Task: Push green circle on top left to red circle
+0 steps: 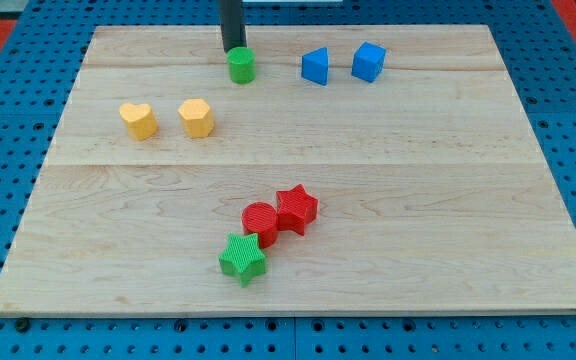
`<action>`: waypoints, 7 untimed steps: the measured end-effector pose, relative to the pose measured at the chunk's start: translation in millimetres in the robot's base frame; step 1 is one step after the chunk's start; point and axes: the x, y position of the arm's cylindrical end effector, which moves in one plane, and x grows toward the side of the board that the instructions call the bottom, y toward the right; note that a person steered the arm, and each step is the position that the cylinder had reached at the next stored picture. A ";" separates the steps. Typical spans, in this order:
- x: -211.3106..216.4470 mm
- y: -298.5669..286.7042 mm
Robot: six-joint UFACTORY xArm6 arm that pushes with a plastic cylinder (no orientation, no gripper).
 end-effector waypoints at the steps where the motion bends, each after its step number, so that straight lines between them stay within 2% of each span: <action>1: 62.2 38.9; 2: 70.7 49.1; 3: 134.4 55.5; 4: 155.1 51.9; 5: 136.4 45.1; 6: 182.4 41.8; 7: 204.6 46.0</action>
